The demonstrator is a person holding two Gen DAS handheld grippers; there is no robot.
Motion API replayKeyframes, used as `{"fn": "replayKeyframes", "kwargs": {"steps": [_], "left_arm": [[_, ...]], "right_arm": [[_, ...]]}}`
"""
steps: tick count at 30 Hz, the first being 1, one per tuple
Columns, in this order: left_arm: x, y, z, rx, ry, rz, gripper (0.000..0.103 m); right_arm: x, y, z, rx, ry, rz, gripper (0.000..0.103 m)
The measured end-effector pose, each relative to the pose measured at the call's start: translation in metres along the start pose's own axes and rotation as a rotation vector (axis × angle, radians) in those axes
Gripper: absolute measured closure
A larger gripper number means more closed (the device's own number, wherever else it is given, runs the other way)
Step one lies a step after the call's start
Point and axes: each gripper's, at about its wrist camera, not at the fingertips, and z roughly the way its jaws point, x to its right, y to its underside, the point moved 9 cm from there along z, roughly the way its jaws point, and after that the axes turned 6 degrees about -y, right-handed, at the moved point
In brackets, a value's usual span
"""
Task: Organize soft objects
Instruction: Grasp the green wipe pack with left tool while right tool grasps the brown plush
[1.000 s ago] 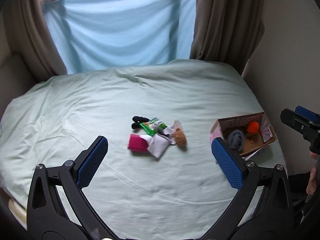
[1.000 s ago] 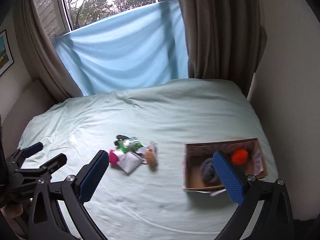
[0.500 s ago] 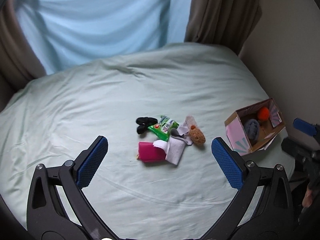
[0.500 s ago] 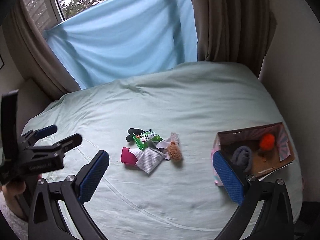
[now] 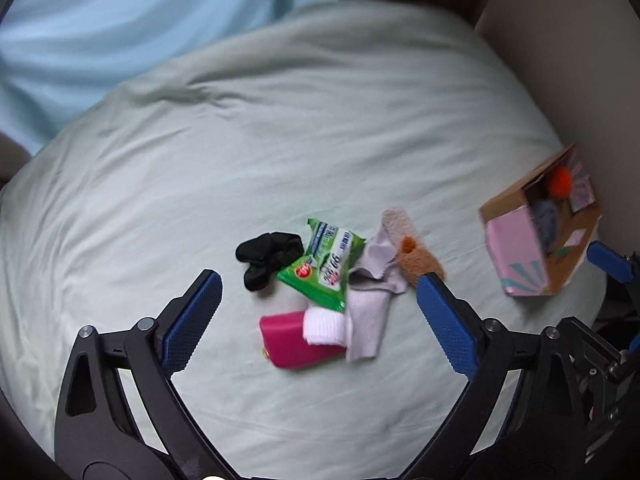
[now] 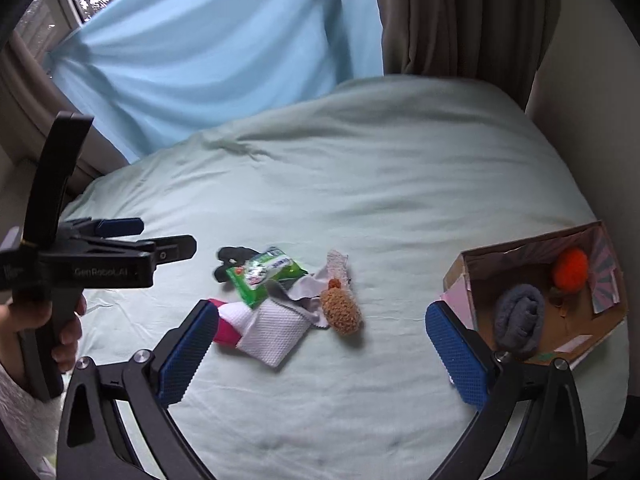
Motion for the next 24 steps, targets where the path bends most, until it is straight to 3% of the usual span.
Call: {"fn": "replayKeyframes", "kwargs": {"steps": [8,12,24], "left_arm": [[0.012,-0.001,0.096,-0.163,-0.02,0.085,0.013],[0.022,0.006,0.133,-0.226,-0.027,0.126,0.02],[0.039,0.015,0.182,-0.301,-0.034,0.158,0.043]], "right_arm": [[0.027,0.006,0.088,-0.094,-0.005,-0.004,0.001],[0.033,0.009,0.124,-0.139,-0.012,-0.007,0.007],[0.051,0.038,0.181,-0.242,-0.015,-0.006,0.022]]}}
